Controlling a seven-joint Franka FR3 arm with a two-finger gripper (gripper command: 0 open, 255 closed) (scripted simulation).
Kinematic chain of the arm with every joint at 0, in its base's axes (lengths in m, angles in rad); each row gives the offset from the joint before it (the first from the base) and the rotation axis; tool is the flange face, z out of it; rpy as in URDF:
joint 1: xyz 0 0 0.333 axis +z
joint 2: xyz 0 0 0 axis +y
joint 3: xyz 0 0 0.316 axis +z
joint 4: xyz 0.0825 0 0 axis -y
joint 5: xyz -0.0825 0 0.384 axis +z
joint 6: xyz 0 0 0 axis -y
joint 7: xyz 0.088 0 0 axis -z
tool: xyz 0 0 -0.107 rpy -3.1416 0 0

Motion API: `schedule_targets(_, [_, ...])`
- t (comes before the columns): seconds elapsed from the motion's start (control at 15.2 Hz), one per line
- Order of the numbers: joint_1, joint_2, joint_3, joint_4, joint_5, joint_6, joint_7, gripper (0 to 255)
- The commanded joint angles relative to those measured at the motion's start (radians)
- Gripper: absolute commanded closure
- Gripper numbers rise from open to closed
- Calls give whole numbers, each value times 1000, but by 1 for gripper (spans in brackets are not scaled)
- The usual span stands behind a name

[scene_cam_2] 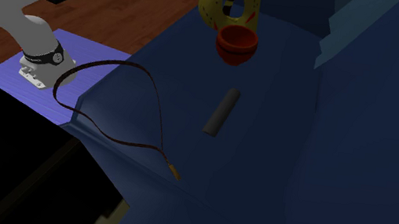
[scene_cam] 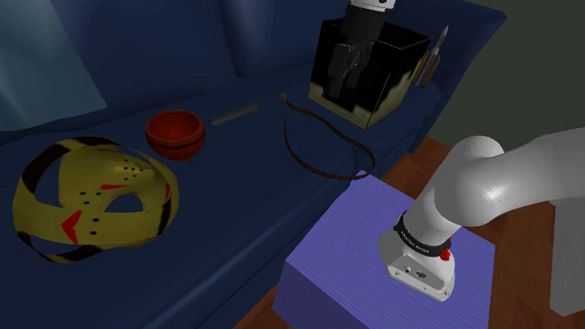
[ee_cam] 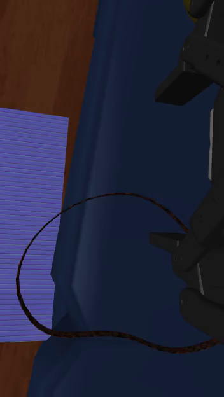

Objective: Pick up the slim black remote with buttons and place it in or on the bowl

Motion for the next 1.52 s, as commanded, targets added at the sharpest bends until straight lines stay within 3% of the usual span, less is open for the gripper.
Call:
schedule_targets(0.0, [0, 0, 0, 0, 0, 0, 0, 0])
schedule_targets(0.66, [46, 329, -168, 99, -99, 201, -480, 0])
schedule_targets(1.06, [73, 568, -225, 241, -98, 284, -750, 0])
schedule_targets(1.45, [82, 812, -237, 432, -70, 326, -999, 0])
